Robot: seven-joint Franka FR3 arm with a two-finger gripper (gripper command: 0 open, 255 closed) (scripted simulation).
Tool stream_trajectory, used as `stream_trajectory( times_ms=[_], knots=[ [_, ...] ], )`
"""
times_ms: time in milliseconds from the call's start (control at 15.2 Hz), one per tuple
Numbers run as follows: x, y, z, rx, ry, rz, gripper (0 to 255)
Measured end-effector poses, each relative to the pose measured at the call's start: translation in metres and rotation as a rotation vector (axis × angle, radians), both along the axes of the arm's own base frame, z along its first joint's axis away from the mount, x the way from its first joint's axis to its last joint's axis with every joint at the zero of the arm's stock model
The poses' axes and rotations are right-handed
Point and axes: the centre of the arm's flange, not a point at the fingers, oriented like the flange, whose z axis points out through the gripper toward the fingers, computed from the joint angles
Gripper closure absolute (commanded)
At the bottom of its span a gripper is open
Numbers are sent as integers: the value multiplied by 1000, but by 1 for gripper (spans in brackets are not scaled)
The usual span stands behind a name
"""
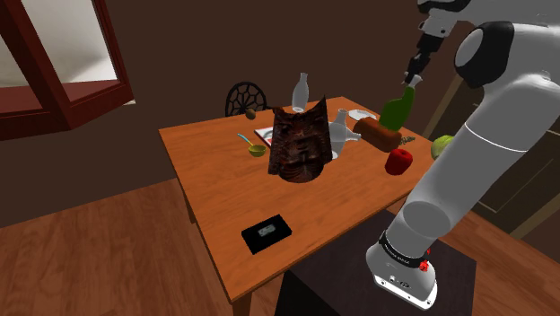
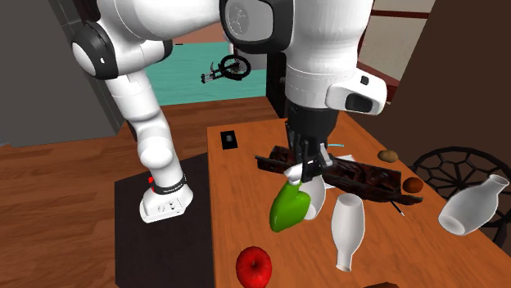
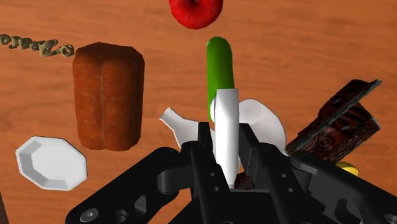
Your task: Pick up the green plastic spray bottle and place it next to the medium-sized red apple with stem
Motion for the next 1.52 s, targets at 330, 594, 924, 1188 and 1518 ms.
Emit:
stream_trajectory(
  times_ms=[330, 594, 924, 1188, 1518],
  knots=[
    [-1, 0, -28, 0, 0, 0, 255],
    [-1, 0, -50, 0, 0, 0, 255],
    [-1, 0, -76, 0, 0, 0, 255],
    [0, 0, -97, 0, 0, 0, 255],
    [0, 0, -123, 0, 0, 0, 255]
  ],
)
